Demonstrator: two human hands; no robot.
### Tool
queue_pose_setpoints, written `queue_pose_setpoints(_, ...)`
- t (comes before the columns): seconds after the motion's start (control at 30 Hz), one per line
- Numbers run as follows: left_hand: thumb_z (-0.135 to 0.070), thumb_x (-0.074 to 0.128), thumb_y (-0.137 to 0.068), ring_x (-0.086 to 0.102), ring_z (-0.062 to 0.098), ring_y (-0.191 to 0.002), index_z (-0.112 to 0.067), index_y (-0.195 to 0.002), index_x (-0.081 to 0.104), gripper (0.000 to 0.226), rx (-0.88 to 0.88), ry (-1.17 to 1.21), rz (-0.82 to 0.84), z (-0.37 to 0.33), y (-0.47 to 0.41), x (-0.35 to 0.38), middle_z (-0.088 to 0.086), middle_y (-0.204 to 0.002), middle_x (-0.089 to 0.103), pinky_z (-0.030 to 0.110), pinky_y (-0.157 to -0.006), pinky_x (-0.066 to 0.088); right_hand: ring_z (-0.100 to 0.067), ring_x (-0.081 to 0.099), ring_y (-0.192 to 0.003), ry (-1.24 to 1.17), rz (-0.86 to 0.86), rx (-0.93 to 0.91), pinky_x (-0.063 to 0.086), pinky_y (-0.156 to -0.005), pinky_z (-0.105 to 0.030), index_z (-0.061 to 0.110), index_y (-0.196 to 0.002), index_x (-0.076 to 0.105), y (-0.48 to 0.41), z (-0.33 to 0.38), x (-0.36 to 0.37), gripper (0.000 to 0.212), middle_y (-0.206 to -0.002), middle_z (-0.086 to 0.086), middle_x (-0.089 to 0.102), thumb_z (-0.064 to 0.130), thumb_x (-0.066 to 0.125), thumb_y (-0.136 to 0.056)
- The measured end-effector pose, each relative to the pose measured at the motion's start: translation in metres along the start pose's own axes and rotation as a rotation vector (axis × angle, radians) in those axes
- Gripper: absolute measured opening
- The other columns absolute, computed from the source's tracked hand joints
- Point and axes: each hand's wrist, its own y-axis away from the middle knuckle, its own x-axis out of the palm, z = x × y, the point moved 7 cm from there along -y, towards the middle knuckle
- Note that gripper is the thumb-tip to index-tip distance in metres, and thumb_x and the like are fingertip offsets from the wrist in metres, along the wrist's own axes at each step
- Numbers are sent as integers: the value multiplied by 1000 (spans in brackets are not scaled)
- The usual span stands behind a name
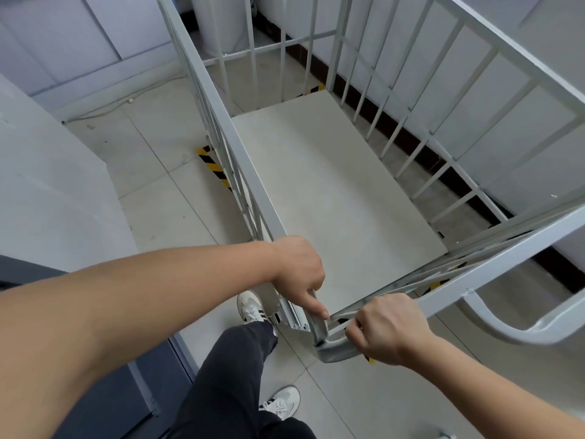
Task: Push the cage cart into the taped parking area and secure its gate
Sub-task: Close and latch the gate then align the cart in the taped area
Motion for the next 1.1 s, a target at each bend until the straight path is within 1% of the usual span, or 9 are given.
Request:
queue_pose_setpoints(0.17, -77, 31, -84, 52, 28, -60, -12, -62, 60, 75, 16, -7, -19, 0, 0, 0, 2, -55, 49, 29, -54, 38, -31, 41, -53, -26, -7, -5, 15, -43, -29, 7, -61, 50, 0, 1, -1, 56, -58, -13, 43, 47, 12, -70)
queue_pose_setpoints(0.43, -76, 31, -84, 55, 29, -62, -11, -65, 63, 75, 18, -5, -19, 0, 1, -2, 4, -59, 56, 30, -56, 41, -31, 41, -52, -40, -20, 14, 13, -43, -29, 7, -59, 48, 0, 1, -4, 54, -59, -16, 50, 47, 15, -73)
queue_pose_setpoints(0.6, -73, 31, -87, 51, 27, -60, -12, -63, 59, 71, 14, 4, -35, 1, 2, 3, 2, -56, 51, 29, -54, 38, -29, 23, -34, 31, 81, 131, 1, -42, -24, 7, -42, 39, 0, -2, -2, 44, -37, -16, 36, 43, 43, -66)
queue_pose_setpoints(0.67, -72, 31, -88, 49, 25, -57, -13, -63, 57, 69, 15, -1, -53, 1, 2, 4, 1, -53, 48, 28, -52, 34, -28, 20, -32, 21, 66, 147, -1, -42, -23, 6, -42, 36, -1, -5, 1, 44, -37, -15, 26, 43, 47, -63)
queue_pose_setpoints(0.73, -72, 31, -88, 46, 23, -55, -14, -63, 57, 69, 14, -3, -65, 0, 2, 3, 0, -53, 47, 27, -51, 32, -28, 21, -32, 17, 61, 123, 3, -38, -25, 5, -44, 35, 0, -5, 3, 44, -39, -12, 22, 42, 48, -63)
queue_pose_setpoints(0.8, -72, 31, -88, 45, 23, -56, -14, -62, 56, 68, 8, 6, -64, -2, 4, 1, 0, -54, 46, 27, -52, 34, -28, 25, -32, 11, 59, 104, 12, -37, -26, 5, -46, 37, 0, -4, 3, 42, -40, -11, 23, 42, 47, -65)
queue_pose_setpoints(0.93, -74, 31, -86, 51, 27, -62, -15, -64, 59, 69, -1, 1, -53, -2, 5, -3, -1, -54, 46, 28, -55, 38, -30, 30, -34, 22, 42, 84, 15, -38, -26, 7, -45, 45, 0, -6, 2, 43, -39, -14, 33, 43, 39, -68)
queue_pose_setpoints(1.03, -77, 30, -84, 52, 28, -63, -16, -63, 58, 70, -15, -10, -13, -1, 3, -2, -1, -54, 46, 29, -55, 36, -34, 53, -52, -32, -42, 29, 27, -48, -30, 8, -55, 50, 1, -2, -3, 51, -58, -17, 57, 47, 21, -71)
queue_pose_setpoints(1.1, -77, 31, -84, 51, 28, -63, -16, -61, 56, 70, -18, -6, -2, -1, 2, -2, -1, -53, 44, 29, -56, 38, -37, 56, -62, -89, -48, 10, 29, -53, -31, 9, -59, 48, 1, -1, -3, 52, -69, -18, 61, 47, 14, -70)
